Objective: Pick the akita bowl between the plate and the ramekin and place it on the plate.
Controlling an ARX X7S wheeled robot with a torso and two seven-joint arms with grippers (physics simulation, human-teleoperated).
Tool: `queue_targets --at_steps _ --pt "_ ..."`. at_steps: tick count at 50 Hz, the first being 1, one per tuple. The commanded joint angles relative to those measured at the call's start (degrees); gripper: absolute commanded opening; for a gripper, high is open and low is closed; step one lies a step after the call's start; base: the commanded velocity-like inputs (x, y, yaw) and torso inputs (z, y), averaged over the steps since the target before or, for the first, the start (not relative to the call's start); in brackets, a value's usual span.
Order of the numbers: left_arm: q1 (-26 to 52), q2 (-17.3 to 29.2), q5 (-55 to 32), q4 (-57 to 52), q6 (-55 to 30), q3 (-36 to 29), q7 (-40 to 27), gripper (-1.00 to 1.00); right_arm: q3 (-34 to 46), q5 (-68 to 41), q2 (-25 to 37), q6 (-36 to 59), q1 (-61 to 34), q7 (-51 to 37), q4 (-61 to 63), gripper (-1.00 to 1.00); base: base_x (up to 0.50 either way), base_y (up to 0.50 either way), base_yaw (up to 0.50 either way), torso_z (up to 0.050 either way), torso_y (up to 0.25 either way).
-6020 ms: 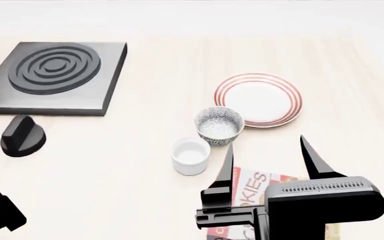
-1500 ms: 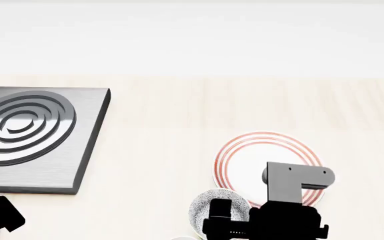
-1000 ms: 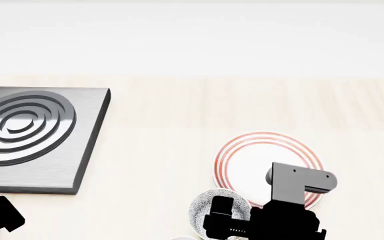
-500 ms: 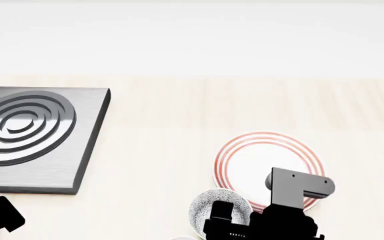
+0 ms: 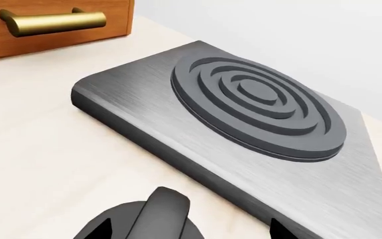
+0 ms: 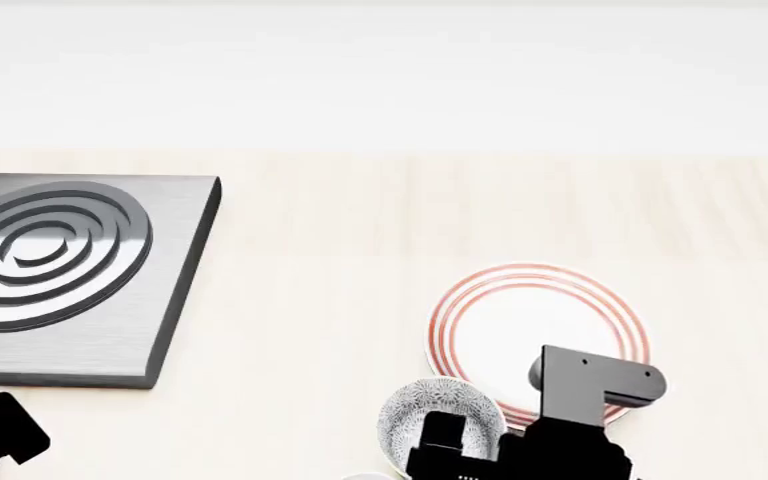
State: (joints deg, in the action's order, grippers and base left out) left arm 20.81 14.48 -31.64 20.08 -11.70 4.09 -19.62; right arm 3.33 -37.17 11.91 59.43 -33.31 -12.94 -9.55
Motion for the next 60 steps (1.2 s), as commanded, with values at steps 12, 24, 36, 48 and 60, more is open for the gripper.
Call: queue_targets --at_steps 12,24,36,48,60 --pt "0.0 0.1 -0.2 0.2 0.3 -0.3 -0.1 1.0 1.0 -0.5 0.4 -0.6 0.1 1.0 -1.3 1.0 0.0 0.0 0.0 0.0 0.0" --pt "0.1 0.2 -0.2 0.4 0.5 -0.5 -0.1 1.0 4.4 2.8 1.3 -4.3 0.9 0.3 1.5 -1.0 0.0 0.0 0.0 0.0 0.0" --pt "-0.1 0.3 -0.4 0.2 0.5 -0.6 -0.3 1.0 5.8 2.6 1.9 -4.5 1.3 0.6 4.7 -1.0 0.0 0.0 0.0 0.0 0.0" --pt "0.1 0.3 -0.5 0.4 0.6 -0.8 -0.4 1.0 6.9 1.9 2.4 -2.0 -0.6 -0.8 10.2 -1.0 0.0 0.0 0.0 0.0 0.0" --pt "0.0 0.4 -0.6 0.6 0.9 -0.9 -0.4 1.0 7.8 1.5 3.0 -0.3 -2.9 -1.5 12.7 -1.0 0.0 0.0 0.0 0.0 0.0"
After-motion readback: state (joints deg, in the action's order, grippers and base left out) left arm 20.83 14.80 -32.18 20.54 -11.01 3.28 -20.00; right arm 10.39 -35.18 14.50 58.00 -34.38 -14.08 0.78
